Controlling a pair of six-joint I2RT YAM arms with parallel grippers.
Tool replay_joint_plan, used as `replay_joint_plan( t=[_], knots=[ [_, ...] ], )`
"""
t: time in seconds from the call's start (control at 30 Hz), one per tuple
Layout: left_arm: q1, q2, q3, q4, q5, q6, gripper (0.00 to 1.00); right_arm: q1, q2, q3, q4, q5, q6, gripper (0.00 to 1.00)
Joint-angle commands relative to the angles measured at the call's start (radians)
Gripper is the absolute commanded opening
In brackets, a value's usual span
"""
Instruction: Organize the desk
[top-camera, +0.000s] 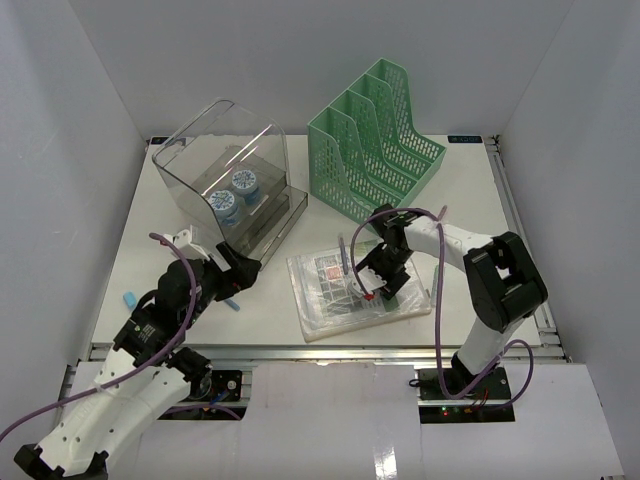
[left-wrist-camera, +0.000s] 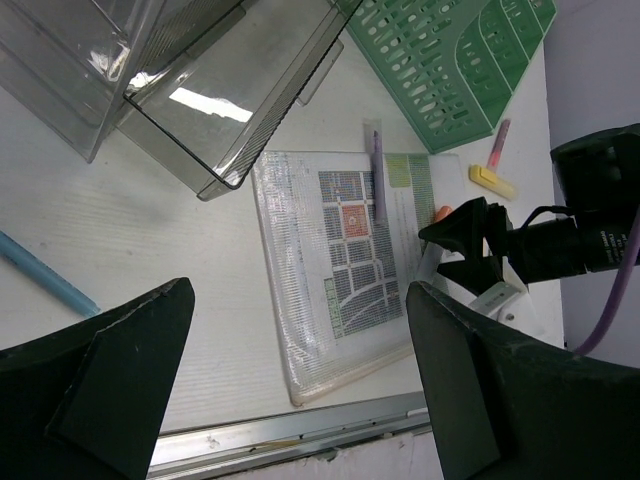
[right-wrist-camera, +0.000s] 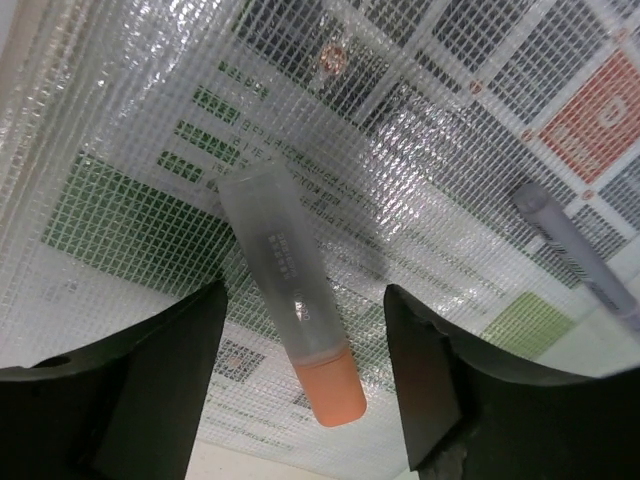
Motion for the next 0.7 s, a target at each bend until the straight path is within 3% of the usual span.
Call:
replay_joint_plan(
  t=[0.0, 0.33, 0.53, 0.67],
  knots=[
    [0.002, 0.014, 0.011, -0.004, 0.016, -0.022, 0.98, 0.004, 0.074, 0.061, -0.040, 0.083, -0.005, 0.56],
    [0.002, 0.003, 0.007, -0.002, 0.040, -0.044, 0.98, 0.018, 0.064, 0.088, -0.065, 0.066, 0.063, 0.15],
    [0.002, 0.006, 0.022, -0.011, 0.019, -0.062, 0.98, 0.110, -0.031, 0.290, -0.148, -0.046, 0.169, 0.13],
    [0.002, 0.012, 0.054, -0.028, -0.007, -0.081, 0.97, 0.190, 0.001, 0.474, -0.049, -0.044, 0.250, 0.13]
  ],
)
